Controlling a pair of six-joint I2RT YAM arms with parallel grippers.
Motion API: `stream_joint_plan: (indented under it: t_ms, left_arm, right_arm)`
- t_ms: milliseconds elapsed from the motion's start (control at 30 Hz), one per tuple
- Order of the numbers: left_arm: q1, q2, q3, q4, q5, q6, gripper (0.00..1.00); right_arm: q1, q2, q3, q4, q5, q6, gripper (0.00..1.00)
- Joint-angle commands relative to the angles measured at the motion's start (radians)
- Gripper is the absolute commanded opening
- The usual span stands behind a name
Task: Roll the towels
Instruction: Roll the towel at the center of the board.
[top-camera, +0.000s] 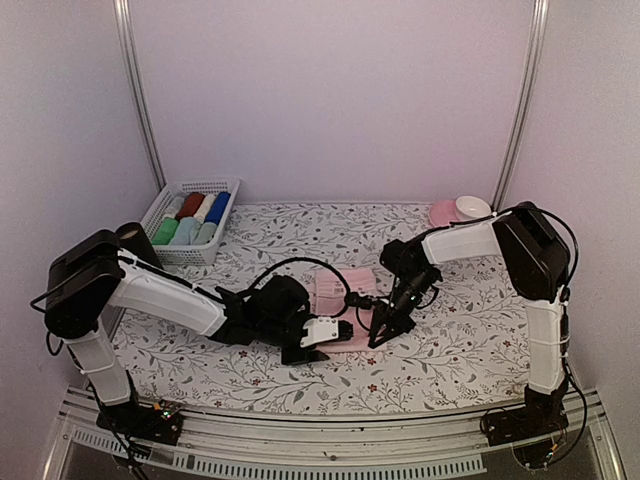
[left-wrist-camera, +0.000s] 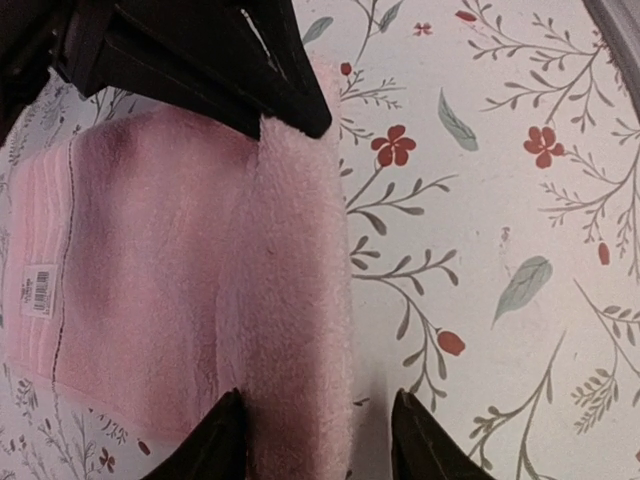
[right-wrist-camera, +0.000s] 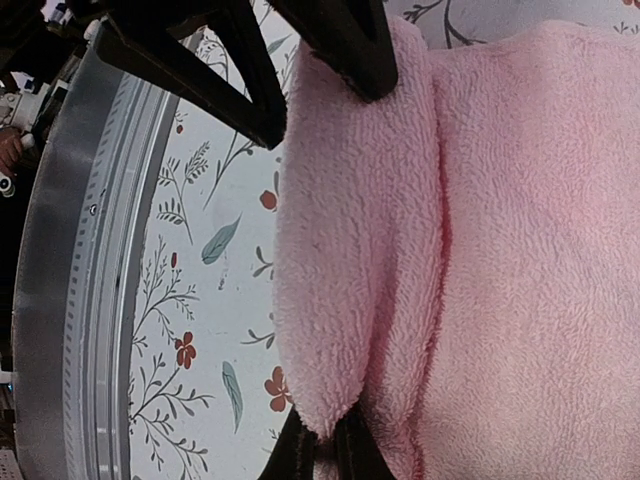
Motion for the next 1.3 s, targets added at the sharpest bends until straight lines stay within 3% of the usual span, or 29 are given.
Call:
stream_joint_plan:
  t_ms: [0, 100, 300, 433, 800, 1000, 1267]
  left_arm:
    - [-0.018, 0.04, 0.011, 0.024, -0.02, 0.013, 0.47]
    - [-0.019, 0.056, 0.018, 0.022, -0.029, 0.011, 0.39]
    - [-0.015, 0.063, 0.045, -0.042, 0.021, -0.012, 0.1]
    - [0.004, 0.083, 0.098, -0.161, 0.088, -0.068, 0.02]
    - [0.125, 0.117, 0.119, -0.234, 0.396, -0.25, 0.01]
    - [0.176, 0.172, 0.154, -0.248, 0.537, -0.298, 0.02]
    - [0.229, 0.248, 0.179, -0.251, 0.645, -0.335, 0.02]
  right_arm:
    - [-0.009, 0.042, 0.014, -0.044, 0.0, -0.004, 0.05]
    - [-0.012, 0.048, 0.018, -0.05, -0.007, -0.006, 0.05]
    - [-0.02, 0.022, 0.012, -0.032, 0.013, -0.009, 0.05]
    - [-0.022, -0.038, -0.016, 0.0, 0.038, -0.019, 0.1]
    - [-0.018, -0.378, -0.253, 0.305, 0.164, -0.025, 0.43]
    - [0.117, -0.558, -0.474, 0.516, 0.291, -0.114, 0.51]
    - [0.211, -0.496, -0.493, 0.648, 0.416, -0.056, 0.51]
